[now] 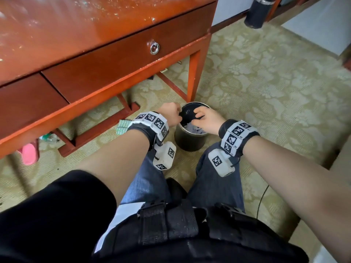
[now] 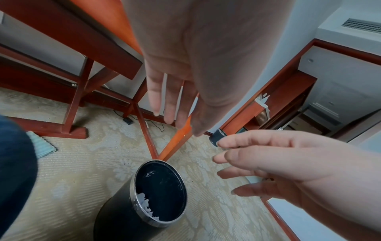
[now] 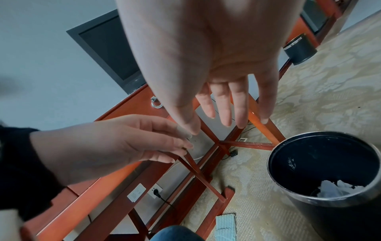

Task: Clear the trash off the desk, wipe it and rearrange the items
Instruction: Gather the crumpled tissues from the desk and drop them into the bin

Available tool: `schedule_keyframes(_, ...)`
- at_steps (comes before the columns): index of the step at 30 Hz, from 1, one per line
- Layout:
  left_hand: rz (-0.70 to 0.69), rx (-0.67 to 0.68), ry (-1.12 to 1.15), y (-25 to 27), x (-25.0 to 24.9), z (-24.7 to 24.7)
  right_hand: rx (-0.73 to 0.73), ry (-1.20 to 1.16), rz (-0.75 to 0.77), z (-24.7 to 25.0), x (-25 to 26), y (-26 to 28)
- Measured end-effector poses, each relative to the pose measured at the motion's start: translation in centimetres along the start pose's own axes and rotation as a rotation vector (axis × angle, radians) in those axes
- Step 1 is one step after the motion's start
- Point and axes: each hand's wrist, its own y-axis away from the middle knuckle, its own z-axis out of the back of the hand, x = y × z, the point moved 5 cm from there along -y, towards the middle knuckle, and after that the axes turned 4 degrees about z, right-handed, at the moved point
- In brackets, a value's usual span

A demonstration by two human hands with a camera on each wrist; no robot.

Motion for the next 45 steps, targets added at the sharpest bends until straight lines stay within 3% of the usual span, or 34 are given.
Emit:
schedule_keyframes(12, 0.004, 0.06, -0.02, -7.4, 1.3, 2.4, 0.064, 0.006, -0.062, 1.7, 0.1, -7.8)
schedule_keyframes(18, 0.046, 0.209, -0.019, -13.7, 2.0, 0.3, 0.164, 0.085, -0.115, 1.7, -1.3, -13.0)
schedule_keyframes(23, 0.043, 0.303, -0.005, -15.4, 0.0, 2.0, 0.222, 0.075, -0.199, 4.9, -0.6, -15.1)
schedule_keyframes(28, 0.028, 0.373, 0.004, -14.4, -3.3, 7.8, 0.255, 0.084, -0.222, 10.1, 3.3, -14.0)
schedule_keyframes(35, 0.032, 0.3, -0.008, -11.8, -6.3, 16.9, 0.267, 0.095, -0.15, 17.8, 11.8, -12.4)
schedule_keyframes(40, 0.025, 0.308, 0.025, -9.7, -7.3, 23.1, 0.275, 0.201, -0.047, 20.7, 18.2, -11.7)
schedule_keyframes(45, 0.082, 0.221, -0.059, -8.1, -5.4, 29.2, 0.302, 0.328, 0.113, 21.7, 25.6, -11.7)
